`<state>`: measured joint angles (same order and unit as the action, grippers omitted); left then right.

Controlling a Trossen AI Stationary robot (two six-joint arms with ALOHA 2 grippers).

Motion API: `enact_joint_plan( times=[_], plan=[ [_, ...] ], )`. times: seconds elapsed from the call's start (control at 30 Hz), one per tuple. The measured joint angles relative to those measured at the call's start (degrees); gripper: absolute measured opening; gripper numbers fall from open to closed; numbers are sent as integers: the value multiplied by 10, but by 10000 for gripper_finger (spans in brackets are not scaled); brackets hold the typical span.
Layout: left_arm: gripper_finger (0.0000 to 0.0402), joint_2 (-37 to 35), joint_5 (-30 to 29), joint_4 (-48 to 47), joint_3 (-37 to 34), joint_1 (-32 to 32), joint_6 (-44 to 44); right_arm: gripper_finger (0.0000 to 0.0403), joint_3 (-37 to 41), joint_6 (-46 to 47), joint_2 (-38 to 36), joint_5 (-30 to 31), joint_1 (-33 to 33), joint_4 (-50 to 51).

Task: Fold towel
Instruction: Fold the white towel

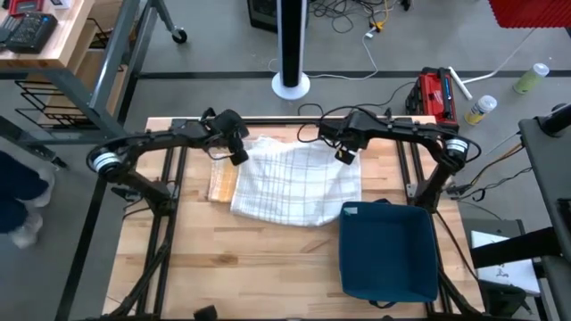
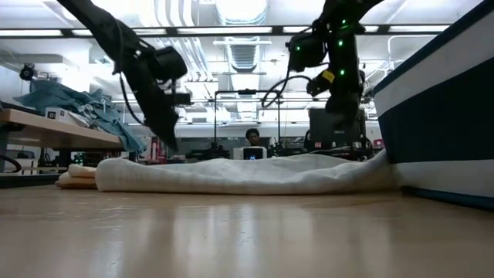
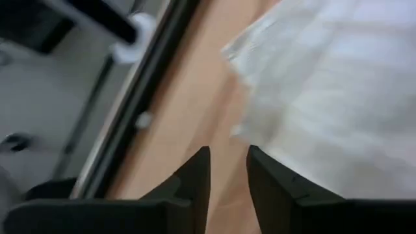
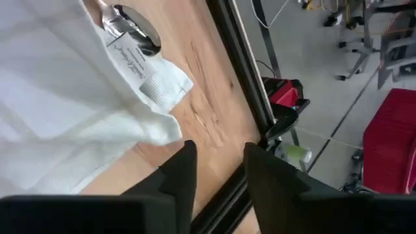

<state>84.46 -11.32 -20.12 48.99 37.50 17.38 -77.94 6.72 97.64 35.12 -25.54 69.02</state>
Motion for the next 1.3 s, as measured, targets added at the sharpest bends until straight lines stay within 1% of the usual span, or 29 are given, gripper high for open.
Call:
enact_joint_plan(
  times=[0.07,0.1,0.13,0.17,0.2,0.23,0.27,0.3,0.33,0.4,0.5,0.63,0.73,0.83,0.93,1.03,1.13,1.23,1.3],
  plan=[
    [96,-23,88,-17,0,-1,-8,131,-1,-6,-13,-6,0,0],
    [96,-31,138,-15,0,-2,-18,136,-1,-7,-21,-20,0,-2],
    [96,-37,183,-7,0,-4,-31,140,-1,-11,-30,-50,0,-8],
    [94,-39,214,2,0,-7,-44,142,2,-20,-38,-98,-1,-17],
    [91,-38,232,12,0,-12,-53,143,6,-35,-44,-161,-1,-31],
    [86,-33,238,23,0,-16,-58,143,13,-42,-47,-225,0,-54],
    [82,-26,239,37,0,-20,-59,140,21,-46,-48,-276,0,-83],
    [78,-17,239,51,0,-24,-59,136,28,-44,-48,-312,1,-113],
    [74,-6,239,63,0,-28,-59,132,35,-38,-46,-333,3,-139],
    [68,17,239,86,0,-36,-63,121,45,-24,-33,-345,12,-178],
    [60,55,237,112,-1,-44,-77,103,52,-21,-1,-351,33,-190],
    [49,110,210,129,-1,-44,-101,79,52,-7,43,-352,50,-214],
    [40,138,206,112,1,-44,-123,61,52,-9,79,-350,62,-214],
    [30,148,186,56,5,-44,-129,40,52,-14,103,-354,67,-193],
    [18,139,175,-3,6,-44,-141,20,52,-17,114,-346,63,-176],
    [6,112,149,-56,1,-43,-155,5,51,-17,107,-320,64,-176],
    [1,71,115,-85,-4,-41,-171,2,43,-21,90,-291,64,-174],
    [4,17,70,-111,-6,-40,-186,3,33,-28,66,-287,63,-176],
    [6,-21,65,-116,-7,-40,-194,1,30,-34,50,-291,64,-175]
  ],
)
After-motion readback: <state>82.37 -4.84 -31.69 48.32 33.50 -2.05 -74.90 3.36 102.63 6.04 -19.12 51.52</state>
